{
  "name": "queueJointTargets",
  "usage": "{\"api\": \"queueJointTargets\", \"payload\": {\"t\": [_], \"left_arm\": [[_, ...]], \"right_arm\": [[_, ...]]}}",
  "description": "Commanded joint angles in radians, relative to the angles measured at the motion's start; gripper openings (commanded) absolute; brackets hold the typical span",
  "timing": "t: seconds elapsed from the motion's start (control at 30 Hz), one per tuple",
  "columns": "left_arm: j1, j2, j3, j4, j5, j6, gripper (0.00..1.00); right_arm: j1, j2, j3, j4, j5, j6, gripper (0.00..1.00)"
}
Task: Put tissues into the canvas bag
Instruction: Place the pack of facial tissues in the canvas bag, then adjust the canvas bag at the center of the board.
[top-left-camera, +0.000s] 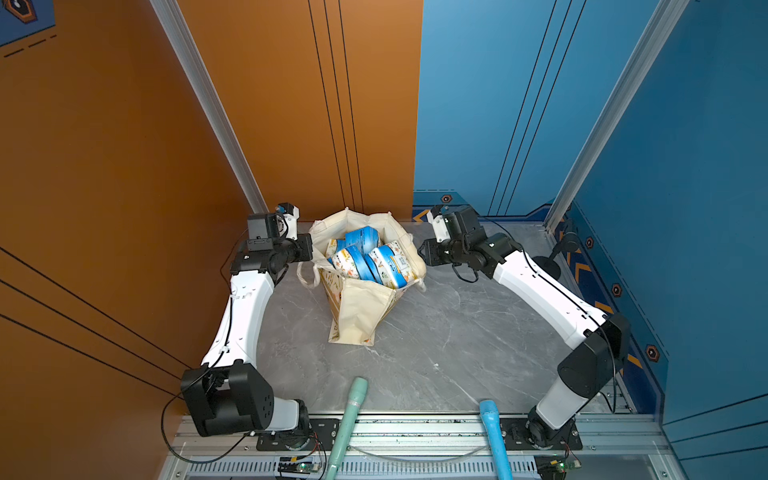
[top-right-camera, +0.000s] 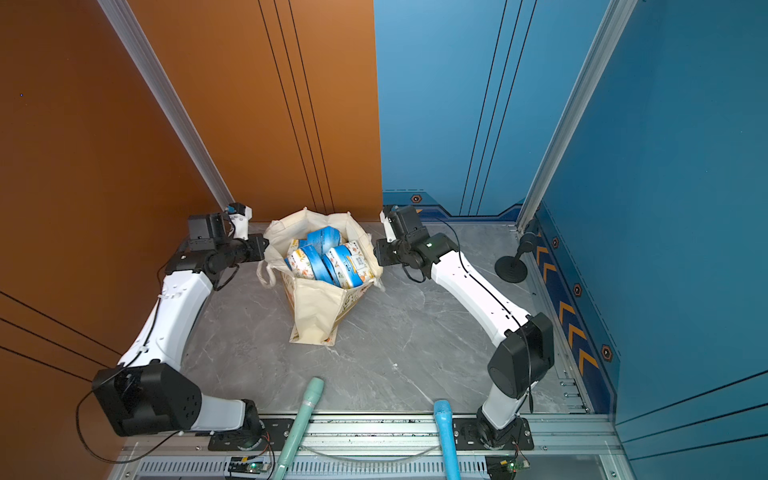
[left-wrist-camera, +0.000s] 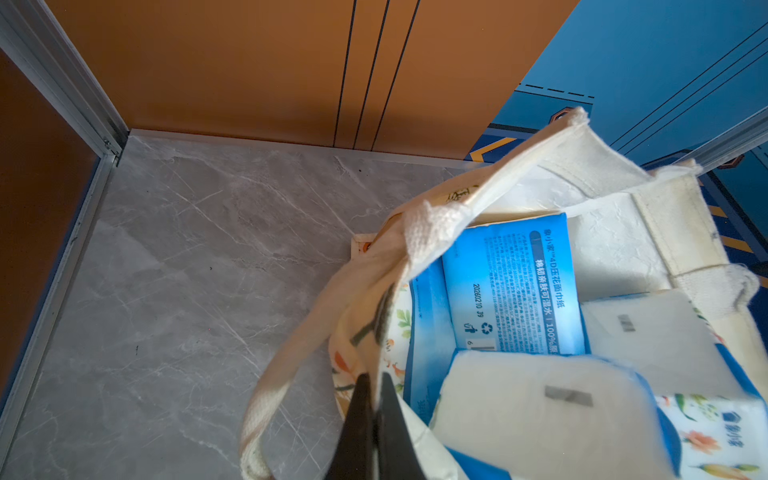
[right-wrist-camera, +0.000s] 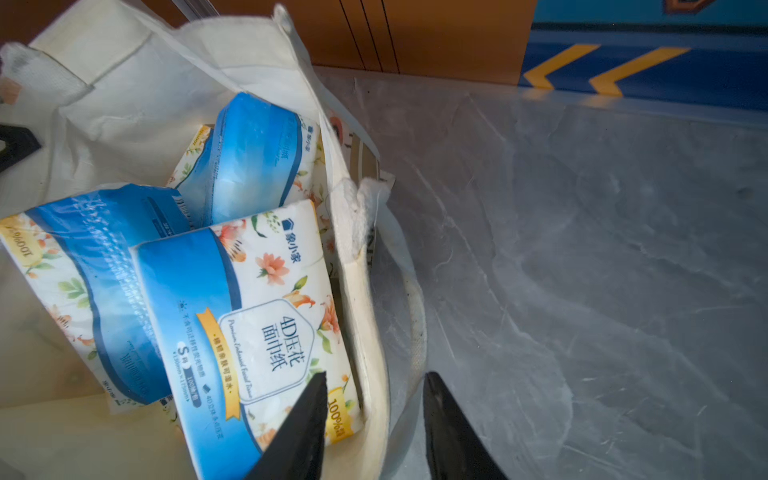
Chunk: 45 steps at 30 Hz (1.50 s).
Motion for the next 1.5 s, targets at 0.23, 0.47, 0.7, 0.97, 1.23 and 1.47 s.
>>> {"api": "queueJointTargets", "payload": {"t": [0.23, 0.47, 0.7, 0.97, 1.23, 1.47], "left_arm": [[0.008, 0.011, -0.015, -0.029, 0.023, -0.005, 0.0], [0.007, 0.016, -0.01, -0.033, 0.035, -0.005, 0.0], [0.001, 0.029, 0.019, -0.056, 0.093, 0.0, 0.0], [-0.048, 0.058, 0.196, -0.179, 0.192, 0.016, 0.0], [-0.187, 0.106, 0.383, -0.229, 0.256, -0.012, 0.0], [-0.221, 0.223, 0.483, -0.313, 0.122, 0.014, 0.0]], "right_arm": [[-0.003, 0.034, -0.02, -0.009, -0.109, 0.039, 0.39], [0.0, 0.07, -0.031, -0.007, -0.147, 0.054, 0.29], [0.013, 0.054, -0.012, 0.003, -0.141, 0.055, 0.04], [0.041, 0.009, 0.191, -0.016, -0.076, -0.001, 0.0], [0.072, 0.008, 0.328, -0.017, -0.043, -0.025, 0.0], [0.091, 0.041, 0.37, -0.098, 0.048, -0.06, 0.0]]}}
